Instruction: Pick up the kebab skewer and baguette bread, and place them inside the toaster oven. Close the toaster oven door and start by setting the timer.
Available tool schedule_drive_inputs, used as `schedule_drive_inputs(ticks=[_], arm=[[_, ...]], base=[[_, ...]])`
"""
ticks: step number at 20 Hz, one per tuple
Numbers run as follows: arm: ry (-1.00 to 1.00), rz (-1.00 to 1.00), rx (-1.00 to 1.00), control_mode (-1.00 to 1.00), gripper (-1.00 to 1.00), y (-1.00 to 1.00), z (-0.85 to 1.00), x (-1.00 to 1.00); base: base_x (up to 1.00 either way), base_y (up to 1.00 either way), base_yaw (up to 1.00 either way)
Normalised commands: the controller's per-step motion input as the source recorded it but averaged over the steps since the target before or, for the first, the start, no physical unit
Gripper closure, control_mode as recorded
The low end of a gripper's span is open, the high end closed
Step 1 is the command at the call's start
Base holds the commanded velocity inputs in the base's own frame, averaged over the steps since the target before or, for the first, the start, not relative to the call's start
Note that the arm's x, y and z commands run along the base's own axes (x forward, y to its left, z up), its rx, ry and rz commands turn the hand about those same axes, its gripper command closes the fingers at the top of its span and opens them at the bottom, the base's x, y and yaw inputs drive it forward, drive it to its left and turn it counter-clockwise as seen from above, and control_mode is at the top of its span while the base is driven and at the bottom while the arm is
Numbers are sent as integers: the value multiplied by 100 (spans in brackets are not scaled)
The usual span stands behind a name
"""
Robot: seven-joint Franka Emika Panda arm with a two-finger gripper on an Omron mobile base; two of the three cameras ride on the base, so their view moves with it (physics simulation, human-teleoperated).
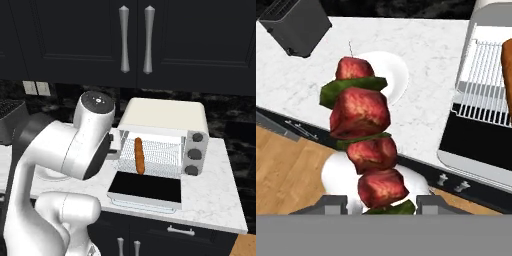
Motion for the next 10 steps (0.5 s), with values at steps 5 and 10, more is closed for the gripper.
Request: schedule_drive_inputs(ticks=[5,10], arm=[[5,-3,-3,-100,100,-100,-3,5],[0,0,-5,-100,100,-82,-22,50]], base=[[0,0,0],[0,0,0]])
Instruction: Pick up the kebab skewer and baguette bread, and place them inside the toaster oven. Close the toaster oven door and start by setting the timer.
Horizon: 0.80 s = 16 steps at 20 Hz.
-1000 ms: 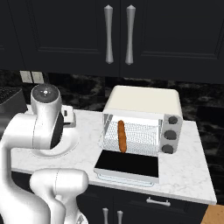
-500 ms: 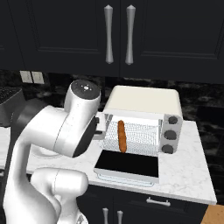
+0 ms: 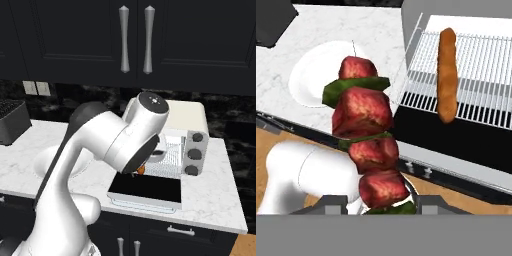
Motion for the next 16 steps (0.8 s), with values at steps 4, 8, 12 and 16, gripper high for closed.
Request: schedule_drive_inputs(ticks=[4,8,12,16], arm=[[0,0,-1,-100,100,-10,-46,55],[0,0,0,-100,100,-11,-50,55],[0,0,0,-100,100,-24,-56,32],[0,0,0,-100,100,-43,-29,37]], base=[[0,0,0],[0,0,0],[0,0,0],[0,0,0]])
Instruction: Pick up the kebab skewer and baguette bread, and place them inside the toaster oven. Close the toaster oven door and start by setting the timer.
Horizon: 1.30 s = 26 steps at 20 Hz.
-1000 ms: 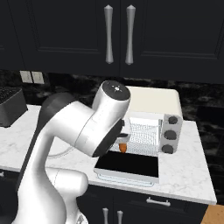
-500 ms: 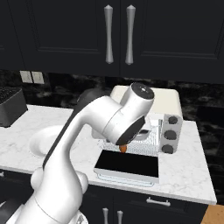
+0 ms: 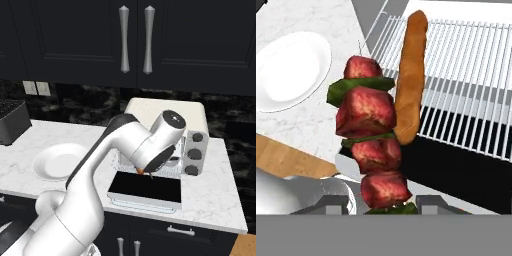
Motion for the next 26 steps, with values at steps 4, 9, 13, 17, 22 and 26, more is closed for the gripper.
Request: schedule_drive_inputs(ticks=[4,9,13,17,22,26], arm=[[0,0,0,-100,100,-51,0,54],[0,0,0,-100,100,-24,-11,31],[0,0,0,-100,100,-1,-16,22],[0,0,0,-100,100,0,-22,26],[0,0,0,-100,100,0,-30,28],[0,0,0,-100,100,0,-24,13]], base=[[0,0,0],[0,0,0],[0,0,0],[0,0,0],[0,0,0],[0,0,0]])
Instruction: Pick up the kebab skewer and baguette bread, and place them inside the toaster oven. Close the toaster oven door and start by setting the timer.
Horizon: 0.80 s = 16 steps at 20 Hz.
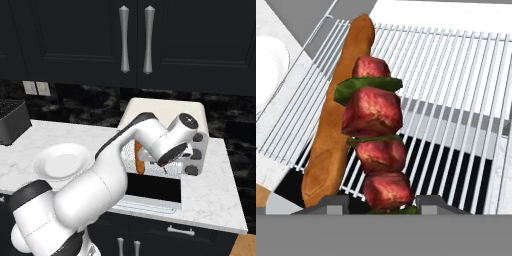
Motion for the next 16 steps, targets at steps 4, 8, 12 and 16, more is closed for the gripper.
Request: schedule_drive_inputs(ticks=[4,8,12,16], arm=[[0,1,0,-100,100,0,-23,8],[0,1,0,-100,100,0,-18,12],[0,1,0,-100,100,0,-7,20],[0,1,0,-100,100,0,-10,11]], base=[[0,0,0],[0,0,0],[0,0,0],[0,0,0]])
